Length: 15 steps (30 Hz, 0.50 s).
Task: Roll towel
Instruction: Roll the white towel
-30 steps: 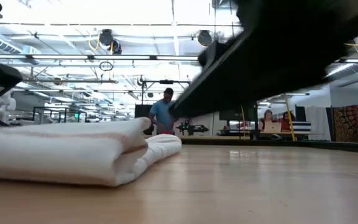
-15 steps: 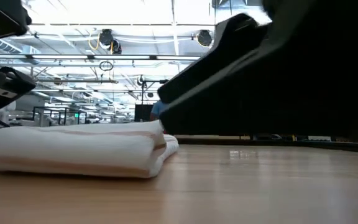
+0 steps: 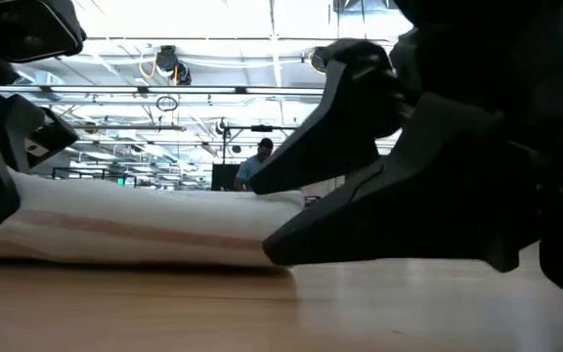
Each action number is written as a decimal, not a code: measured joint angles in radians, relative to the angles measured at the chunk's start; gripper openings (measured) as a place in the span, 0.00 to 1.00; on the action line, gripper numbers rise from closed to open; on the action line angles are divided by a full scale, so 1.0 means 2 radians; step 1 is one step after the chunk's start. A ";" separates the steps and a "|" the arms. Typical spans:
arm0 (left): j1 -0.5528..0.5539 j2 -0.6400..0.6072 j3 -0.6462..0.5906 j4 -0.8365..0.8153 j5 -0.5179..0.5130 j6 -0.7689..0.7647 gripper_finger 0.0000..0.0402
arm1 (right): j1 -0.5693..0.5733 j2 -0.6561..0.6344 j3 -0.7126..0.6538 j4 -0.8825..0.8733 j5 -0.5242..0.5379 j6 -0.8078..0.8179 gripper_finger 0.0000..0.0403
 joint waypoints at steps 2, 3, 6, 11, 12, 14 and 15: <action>0.003 0.000 0.000 0.003 0.002 0.000 0.07 | -0.002 -0.001 0.000 -0.004 0.002 -0.006 0.60; 0.004 0.000 0.000 0.005 0.003 0.000 0.07 | -0.002 -0.001 0.000 -0.004 0.001 -0.007 0.60; 0.009 0.000 0.000 0.013 0.007 -0.005 0.07 | -0.005 -0.001 0.001 -0.004 0.000 -0.019 0.60; 0.022 0.000 0.000 0.019 0.025 -0.051 0.07 | -0.013 -0.001 0.001 -0.004 0.007 -0.033 0.57; 0.022 0.000 0.000 0.021 0.027 -0.052 0.07 | -0.014 -0.001 0.001 -0.005 0.015 -0.027 0.55; 0.022 0.000 0.000 0.025 0.027 -0.052 0.07 | -0.015 -0.001 0.001 -0.005 0.027 -0.024 0.49; 0.022 0.000 0.000 0.026 0.028 -0.052 0.07 | -0.015 -0.001 0.001 -0.005 0.028 -0.025 0.45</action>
